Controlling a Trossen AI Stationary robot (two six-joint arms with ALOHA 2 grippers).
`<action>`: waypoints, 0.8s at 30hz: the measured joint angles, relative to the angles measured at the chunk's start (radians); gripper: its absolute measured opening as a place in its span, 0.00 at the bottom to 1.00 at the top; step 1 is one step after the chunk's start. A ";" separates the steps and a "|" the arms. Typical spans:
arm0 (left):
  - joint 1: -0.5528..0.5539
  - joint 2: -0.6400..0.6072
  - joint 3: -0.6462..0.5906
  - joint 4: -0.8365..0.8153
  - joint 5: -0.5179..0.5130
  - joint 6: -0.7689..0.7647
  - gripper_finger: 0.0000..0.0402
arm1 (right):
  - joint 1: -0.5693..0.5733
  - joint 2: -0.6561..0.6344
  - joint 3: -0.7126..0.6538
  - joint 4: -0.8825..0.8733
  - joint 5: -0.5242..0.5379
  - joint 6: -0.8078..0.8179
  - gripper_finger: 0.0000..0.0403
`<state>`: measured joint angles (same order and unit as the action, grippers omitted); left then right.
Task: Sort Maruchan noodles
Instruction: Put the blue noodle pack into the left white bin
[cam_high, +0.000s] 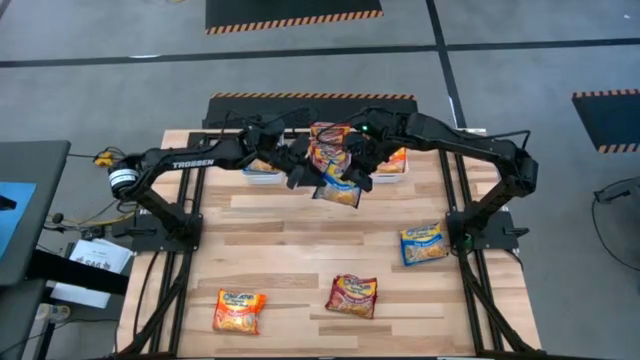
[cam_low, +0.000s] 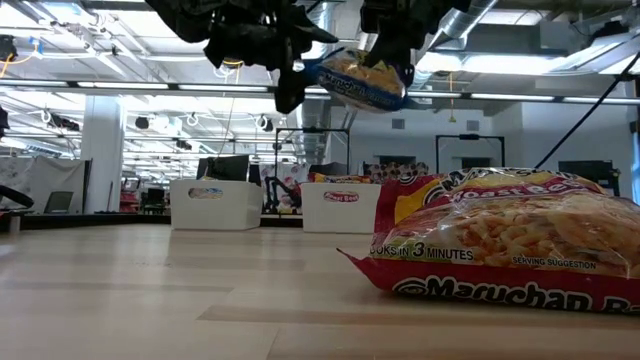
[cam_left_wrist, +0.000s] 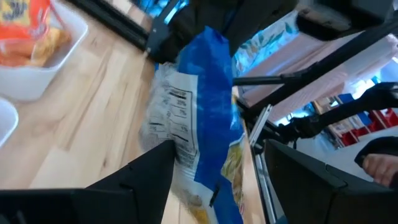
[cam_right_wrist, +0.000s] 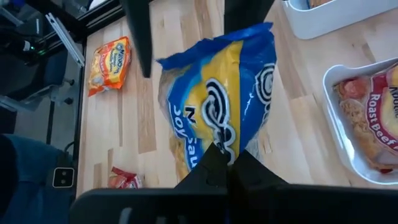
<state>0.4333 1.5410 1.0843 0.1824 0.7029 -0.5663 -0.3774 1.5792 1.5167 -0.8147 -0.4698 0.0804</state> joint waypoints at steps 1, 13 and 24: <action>-0.002 0.000 0.000 0.004 0.000 0.000 0.59 | 0.000 0.000 0.000 0.000 -0.001 0.000 0.01; -0.003 0.000 0.000 -0.007 -0.017 -0.022 0.59 | 0.034 -0.010 0.001 0.002 -0.030 0.001 0.02; -0.018 0.000 0.000 -0.009 0.012 -0.022 0.59 | 0.031 -0.004 0.001 0.095 -0.041 0.035 0.02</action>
<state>0.4154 1.5406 1.0843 0.1738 0.7149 -0.5888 -0.3466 1.5753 1.5177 -0.7196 -0.5106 0.1158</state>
